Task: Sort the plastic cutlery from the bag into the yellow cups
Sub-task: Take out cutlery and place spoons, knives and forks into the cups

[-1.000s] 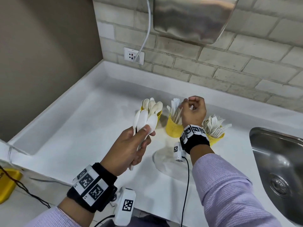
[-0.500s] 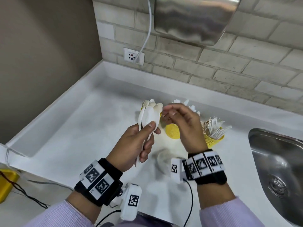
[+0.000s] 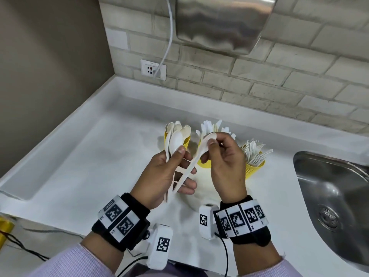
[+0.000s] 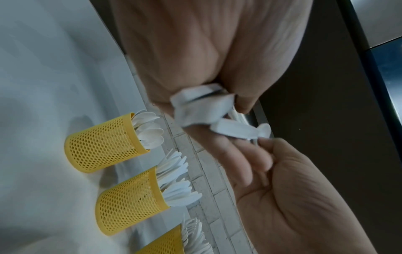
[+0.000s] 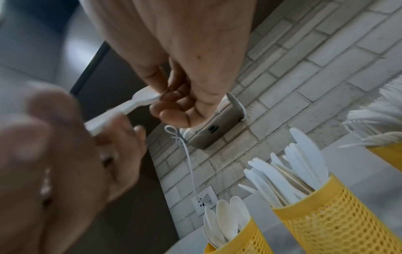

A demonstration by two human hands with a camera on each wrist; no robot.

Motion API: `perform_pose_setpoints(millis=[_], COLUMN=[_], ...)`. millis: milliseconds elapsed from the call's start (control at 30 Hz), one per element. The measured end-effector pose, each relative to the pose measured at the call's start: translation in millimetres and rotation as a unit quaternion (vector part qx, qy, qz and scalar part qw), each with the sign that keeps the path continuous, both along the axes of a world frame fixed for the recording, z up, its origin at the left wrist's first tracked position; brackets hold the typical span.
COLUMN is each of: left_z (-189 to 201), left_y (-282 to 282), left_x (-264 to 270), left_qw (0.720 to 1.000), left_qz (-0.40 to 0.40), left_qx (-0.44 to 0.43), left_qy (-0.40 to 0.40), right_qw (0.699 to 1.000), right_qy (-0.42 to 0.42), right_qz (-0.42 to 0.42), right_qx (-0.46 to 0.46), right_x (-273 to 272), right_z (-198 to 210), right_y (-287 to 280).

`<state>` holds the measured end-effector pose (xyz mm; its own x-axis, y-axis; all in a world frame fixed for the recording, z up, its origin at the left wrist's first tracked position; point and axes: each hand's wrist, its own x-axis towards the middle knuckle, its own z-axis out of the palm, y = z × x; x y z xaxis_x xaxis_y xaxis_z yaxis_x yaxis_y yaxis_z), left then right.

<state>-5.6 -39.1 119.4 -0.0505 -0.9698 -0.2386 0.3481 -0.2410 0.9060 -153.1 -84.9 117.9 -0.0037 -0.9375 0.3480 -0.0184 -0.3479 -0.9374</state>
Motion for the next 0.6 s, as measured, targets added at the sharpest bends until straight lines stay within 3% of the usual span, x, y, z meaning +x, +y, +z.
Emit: perform_pose_setpoints(millis=[67, 167, 367, 600], left_z=[-1.6, -5.3, -4.1, 11.2], left_y=[-0.3, -0.1, 3.7, 14.9], left_x=[1.7, 4.0, -0.2, -1.6], left_qw=[1.000, 0.999, 0.993, 0.981], left_qz=[0.009, 0.018, -0.023, -0.125], left_qx=[0.012, 0.012, 0.005, -0.051], left_qy=[0.006, -0.046, -0.113, -0.137], right_qw=[0.998, 0.994, 0.986, 0.981], right_qy=[-0.046, -0.087, -0.004, 0.013], right_qz=[-0.030, -0.011, 0.130, 0.155], right_qx=[0.014, 0.070, 0.108, 0.116], right_x=[-2.7, -8.0, 0.9, -2.2], right_z=[1.9, 7.7, -1.0, -5.7], right_y=[-2.0, -4.0, 1.4, 7.9])
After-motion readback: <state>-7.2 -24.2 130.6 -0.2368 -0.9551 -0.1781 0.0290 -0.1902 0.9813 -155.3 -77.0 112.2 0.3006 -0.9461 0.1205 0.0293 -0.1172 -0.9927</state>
